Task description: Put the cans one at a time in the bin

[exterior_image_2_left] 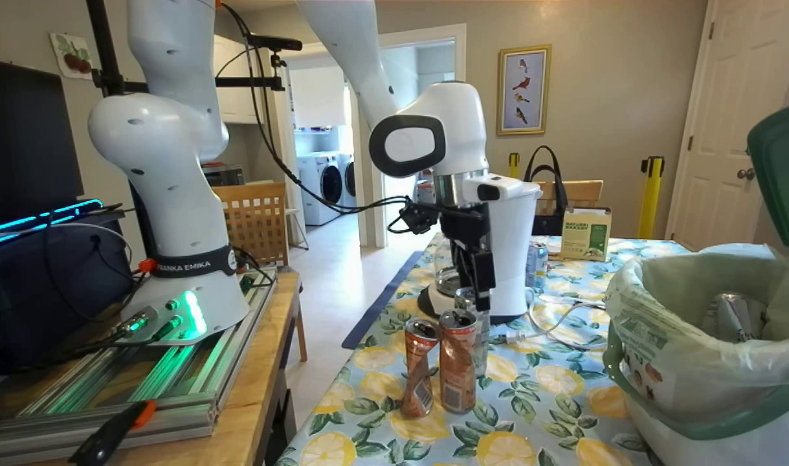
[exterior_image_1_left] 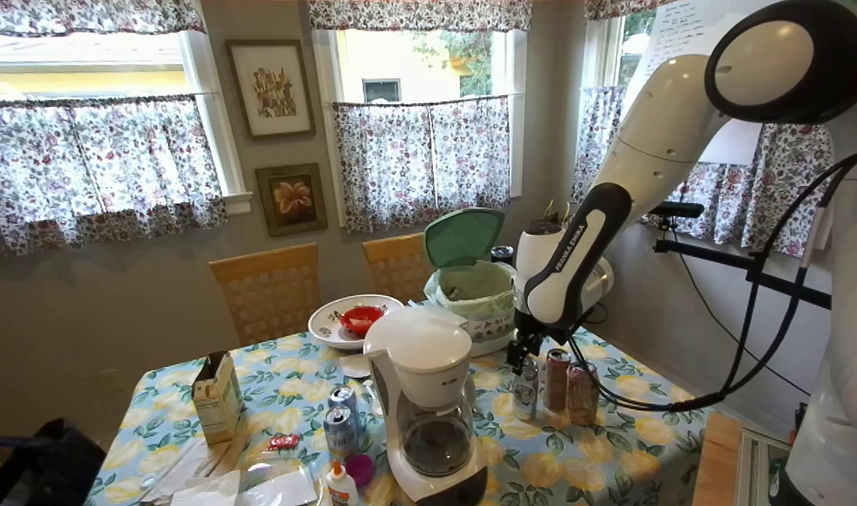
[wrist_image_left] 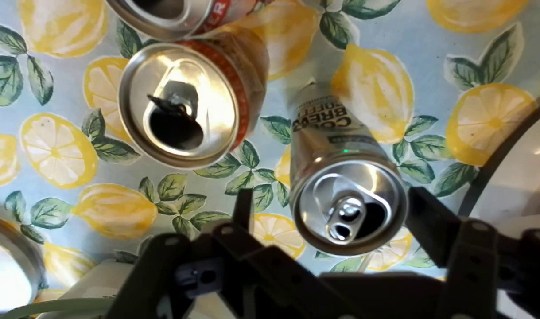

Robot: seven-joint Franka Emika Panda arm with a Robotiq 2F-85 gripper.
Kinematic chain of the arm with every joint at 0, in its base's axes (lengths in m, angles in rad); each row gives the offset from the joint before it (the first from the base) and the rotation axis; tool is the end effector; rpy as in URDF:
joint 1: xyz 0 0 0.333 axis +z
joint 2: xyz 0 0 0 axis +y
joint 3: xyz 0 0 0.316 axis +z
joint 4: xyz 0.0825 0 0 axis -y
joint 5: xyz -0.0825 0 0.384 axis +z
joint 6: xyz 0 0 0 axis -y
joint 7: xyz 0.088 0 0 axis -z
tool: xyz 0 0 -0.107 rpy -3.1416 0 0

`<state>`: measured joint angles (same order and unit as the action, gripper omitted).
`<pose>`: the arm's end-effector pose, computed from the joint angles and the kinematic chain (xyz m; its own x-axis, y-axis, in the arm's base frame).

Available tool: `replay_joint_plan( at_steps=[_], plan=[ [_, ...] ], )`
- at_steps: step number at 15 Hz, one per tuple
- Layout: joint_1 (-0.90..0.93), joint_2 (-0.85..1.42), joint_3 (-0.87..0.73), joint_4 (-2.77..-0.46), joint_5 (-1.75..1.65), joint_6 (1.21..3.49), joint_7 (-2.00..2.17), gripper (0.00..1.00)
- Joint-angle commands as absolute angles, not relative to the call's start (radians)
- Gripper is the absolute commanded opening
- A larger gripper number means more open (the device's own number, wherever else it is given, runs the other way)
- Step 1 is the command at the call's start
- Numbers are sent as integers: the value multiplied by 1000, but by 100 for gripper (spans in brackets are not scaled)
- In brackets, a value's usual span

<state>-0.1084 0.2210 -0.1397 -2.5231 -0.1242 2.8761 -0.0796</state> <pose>0.4623 -0.1121 0.2073 0.9919 -0.0397 0.1204 -0.0505 -0.9948 0.0883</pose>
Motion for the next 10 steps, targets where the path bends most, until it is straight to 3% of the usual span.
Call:
replay_joint_plan(
  at_steps=[1,4,10],
  plan=[
    [-102,243,-145,-2503,-141,2865,-80,57],
    [-105,219,-136,-2504,-123,2857,-79,37],
    [-81,37,-201,-2503,-220,2807,32,37]
  ],
)
